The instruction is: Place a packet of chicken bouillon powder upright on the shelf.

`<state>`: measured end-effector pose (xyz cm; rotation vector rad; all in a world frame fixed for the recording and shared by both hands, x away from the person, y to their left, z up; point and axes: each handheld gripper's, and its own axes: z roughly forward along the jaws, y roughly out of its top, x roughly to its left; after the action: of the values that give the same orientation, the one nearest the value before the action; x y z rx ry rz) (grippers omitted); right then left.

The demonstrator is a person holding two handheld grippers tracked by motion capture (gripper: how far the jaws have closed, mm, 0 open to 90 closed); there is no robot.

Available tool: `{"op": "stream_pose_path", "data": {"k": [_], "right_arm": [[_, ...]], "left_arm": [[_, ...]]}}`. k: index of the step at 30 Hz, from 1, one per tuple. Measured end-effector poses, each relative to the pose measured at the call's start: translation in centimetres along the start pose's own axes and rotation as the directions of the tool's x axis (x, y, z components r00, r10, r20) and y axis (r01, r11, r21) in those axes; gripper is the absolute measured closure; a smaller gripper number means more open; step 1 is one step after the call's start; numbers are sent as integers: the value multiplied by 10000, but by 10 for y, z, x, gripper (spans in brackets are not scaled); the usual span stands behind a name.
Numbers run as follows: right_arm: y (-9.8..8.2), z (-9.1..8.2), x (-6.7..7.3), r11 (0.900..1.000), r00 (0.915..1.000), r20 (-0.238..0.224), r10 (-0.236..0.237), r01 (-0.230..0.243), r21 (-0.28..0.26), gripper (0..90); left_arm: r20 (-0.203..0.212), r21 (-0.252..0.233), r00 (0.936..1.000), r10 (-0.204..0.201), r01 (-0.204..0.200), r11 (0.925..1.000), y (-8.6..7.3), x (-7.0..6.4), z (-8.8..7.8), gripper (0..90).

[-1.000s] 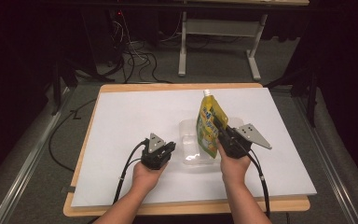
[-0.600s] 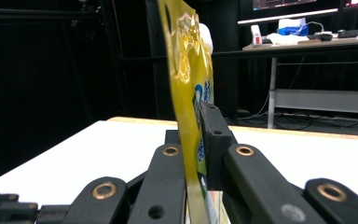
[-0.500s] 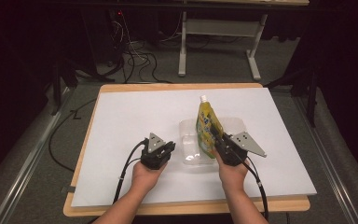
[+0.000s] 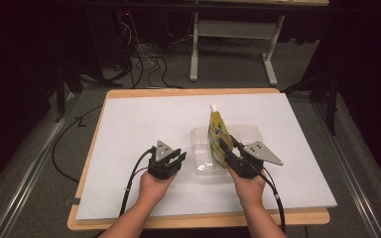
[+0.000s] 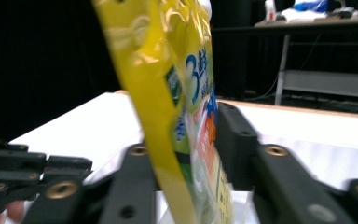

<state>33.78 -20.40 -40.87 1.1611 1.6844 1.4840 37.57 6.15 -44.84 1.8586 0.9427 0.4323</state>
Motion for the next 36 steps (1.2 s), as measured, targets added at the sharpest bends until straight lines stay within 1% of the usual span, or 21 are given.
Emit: {"op": "stream_pose_path", "data": {"k": [2,3,4,5,7,8,10,11,15,18,19,23,24,25,26,28,31,32,33,34,36], "right_arm": [[1,1,1,9996,9998,-139,-128,132,251,537],[1,1,1,9996,9998,-139,-128,132,251,537],[1,1,2,9986,9992,-284,-286,299,438,473],[1,1,2,9986,9992,-284,-286,299,438,473],[1,1,3,9970,9981,-442,-418,445,627,414],[2,1,4,9962,9973,-581,-440,482,723,364],[2,0,5,9959,9969,-610,-487,531,732,336],[3,-2,5,9950,9962,-661,-568,620,780,290],[3,-7,5,9929,9942,-728,-791,850,831,263],[4,-13,3,9925,9939,-761,-794,860,874,250],[5,-19,1,9922,9925,-883,-841,916,846,248],[7,-30,-4,9911,9911,-978,-908,995,881,247],[8,-39,-9,9906,9906,-977,-963,1049,873,247],[8,-39,-9,9906,9906,-977,-963,1049,873,247],[8,-50,-16,9909,9915,-915,-926,1007,889,247],[9,-56,-21,9905,9916,-830,-996,1068,870,248],[9,-72,-40,9905,9934,-362,-1084,1110,807,252],[10,-77,-49,9906,9938,-123,-1105,1111,795,259],[9,-86,-70,9921,9944,374,-986,954,812,257],[9,-86,-70,9921,9944,374,-986,954,812,257],[5,-94,-98,9926,9921,1003,-751,647,1026,248]], "left_arm": [[-20,-59,10000,-43,43,10000,0,1,-1,714],[-20,-59,10000,-43,43,10000,0,1,-1,707],[-38,-118,9999,-113,112,9999,0,0,-2,700],[-38,-118,9999,-113,112,9999,0,0,-2,690],[-107,-200,9999,-127,125,9997,0,0,-3,686],[-135,-217,9998,-146,143,9997,0,0,-4,661],[-205,-252,9996,-169,164,9995,0,1,-5,653],[-237,-280,9996,-167,160,9995,0,3,-6,642],[-279,-312,9994,-201,192,9993,0,4,-7,619],[-290,-307,9993,-250,241,9992,1,4,-8,590],[-260,-321,9993,-256,248,9992,1,4,-10,572],[-165,-420,9994,-317,310,9986,2,6,-14,536],[-263,-412,9992,-308,297,9987,3,9,-17,512],[-263,-412,9992,-308,297,9987,3,9,-17,505],[-307,-389,9988,-391,379,9985,3,14,-22,494],[-337,-346,9985,-437,426,9985,3,18,-25,484],[-571,-200,9976,-393,383,9991,1,28,-35,446],[-639,-137,9974,-340,332,9994,0,32,-40,432],[-743,-117,9968,-280,272,9996,-2,37,-44,410],[-879,-83,9959,-235,229,9997,-4,42,-49,410],[-1136,22,9932,-270,274,9996,-9,55,-61,392]]}}
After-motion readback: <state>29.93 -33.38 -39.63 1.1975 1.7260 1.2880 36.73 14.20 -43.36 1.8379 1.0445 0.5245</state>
